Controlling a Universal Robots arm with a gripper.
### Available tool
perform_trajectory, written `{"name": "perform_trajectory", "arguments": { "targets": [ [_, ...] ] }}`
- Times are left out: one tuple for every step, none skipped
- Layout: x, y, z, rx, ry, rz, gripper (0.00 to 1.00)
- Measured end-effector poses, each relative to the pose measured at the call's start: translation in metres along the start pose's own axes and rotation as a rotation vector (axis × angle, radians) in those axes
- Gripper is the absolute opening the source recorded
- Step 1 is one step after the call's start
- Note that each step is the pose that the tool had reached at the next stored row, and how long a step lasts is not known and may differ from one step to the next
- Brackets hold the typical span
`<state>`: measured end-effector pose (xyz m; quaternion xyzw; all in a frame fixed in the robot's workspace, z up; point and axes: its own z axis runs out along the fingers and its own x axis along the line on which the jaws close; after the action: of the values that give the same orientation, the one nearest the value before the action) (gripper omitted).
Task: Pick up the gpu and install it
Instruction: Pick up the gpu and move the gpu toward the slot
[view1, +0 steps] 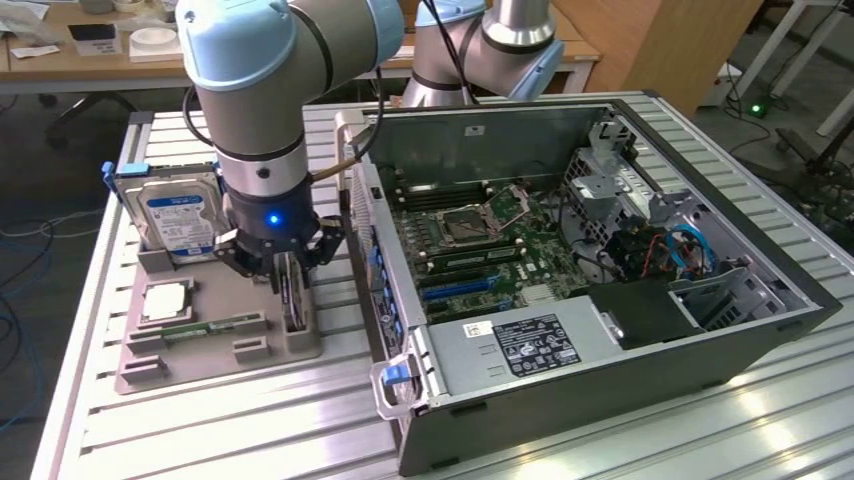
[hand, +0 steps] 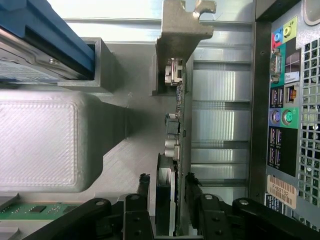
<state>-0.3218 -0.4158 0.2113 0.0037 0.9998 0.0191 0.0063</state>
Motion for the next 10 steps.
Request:
{"name": "perform_trajectory", "arguments": {
  "targets": [
    [0.0,0.0,0.0,0.0,0.0,0.0,0.42],
    [0.0,0.0,0.0,0.0,0.0,0.0,0.42],
    [0.0,0.0,0.0,0.0,0.0,0.0,0.42],
    [0.0,0.0,0.0,0.0,0.0001,0.0,0.4],
    [0.0,0.0,0.0,0.0,0.0,0.0,0.34],
    [0.0,0.0,0.0,0.0001,0.0,0.0,0.34],
    [0.0,0.0,0.0,0.0001,0.0,0.0,0.28],
    [0.0,0.0,0.0,0.0,0.0,0.0,0.28],
    [0.0,0.0,0.0,0.0,0.0,0.0,0.28],
    [0.0,0.0,0.0,0.0,0.0,0.0,0.28]
  ]
}}
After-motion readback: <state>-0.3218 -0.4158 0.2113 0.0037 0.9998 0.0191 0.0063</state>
